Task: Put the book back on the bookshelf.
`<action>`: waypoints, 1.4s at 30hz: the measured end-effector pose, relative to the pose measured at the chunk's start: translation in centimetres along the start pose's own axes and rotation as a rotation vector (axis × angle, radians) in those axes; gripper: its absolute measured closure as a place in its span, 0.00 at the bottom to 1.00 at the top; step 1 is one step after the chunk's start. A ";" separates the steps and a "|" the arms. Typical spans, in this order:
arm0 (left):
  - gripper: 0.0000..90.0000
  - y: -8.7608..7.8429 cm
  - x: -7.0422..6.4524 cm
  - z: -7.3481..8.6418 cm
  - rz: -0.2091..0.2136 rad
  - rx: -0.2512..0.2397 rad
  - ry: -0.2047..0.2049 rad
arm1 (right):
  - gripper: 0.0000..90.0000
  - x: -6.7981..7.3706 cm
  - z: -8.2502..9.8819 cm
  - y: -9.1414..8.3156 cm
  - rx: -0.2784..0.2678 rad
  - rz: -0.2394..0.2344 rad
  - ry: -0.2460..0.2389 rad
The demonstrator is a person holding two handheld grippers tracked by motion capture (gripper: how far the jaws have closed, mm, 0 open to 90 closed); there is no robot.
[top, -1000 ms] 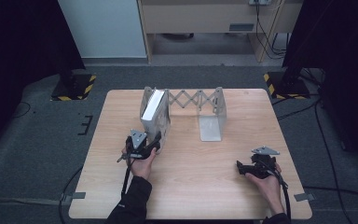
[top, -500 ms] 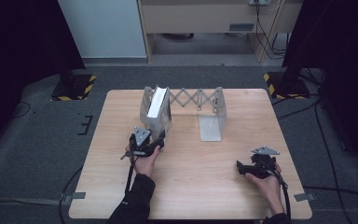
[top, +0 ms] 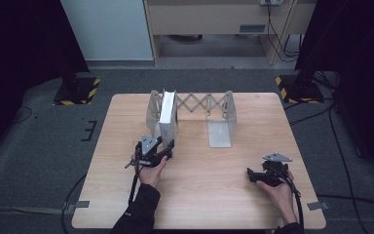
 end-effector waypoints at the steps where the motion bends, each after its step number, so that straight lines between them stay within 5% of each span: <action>1: 0.51 0.2 0.0 -0.1 -0.003 0.002 0.004 | 0.05 0.0 0.0 0.0 0.000 0.000 0.000; 20: 0.49 3.4 0.7 -1.2 -0.017 0.009 0.006 | 0.05 0.0 0.0 0.0 0.001 -0.001 -0.004; 24: 0.47 2.4 0.7 -1.6 0.006 0.013 -0.004 | 0.05 0.0 0.0 0.0 0.002 -0.003 -0.003; 30: 0.37 -2.0 0.7 -2.2 0.091 0.025 -0.004 | 0.05 0.0 0.0 0.0 0.002 -0.002 -0.002; 34: 0.32 -4.0 0.8 -0.7 0.144 0.086 -0.018 | 0.05 0.0 0.0 0.0 0.002 -0.001 0.000; 38: 0.29 -5.8 1.4 1.1 0.155 0.124 -0.055 | 0.05 0.0 0.0 0.0 0.000 -0.001 0.001; 42: 0.27 -7.3 1.9 2.9 0.143 0.164 -0.040 | 0.05 0.0 0.0 0.0 0.000 -0.001 0.001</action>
Point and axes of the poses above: each handheld gripper's, and its own axes: y roughly forward along the jaws, z roughly out of its underside, x roughly to its left, the point moved 1 cm from there along y, roughly forward along the jaws, and after that the axes turned 9 degrees about y, right-handed, at the moved point
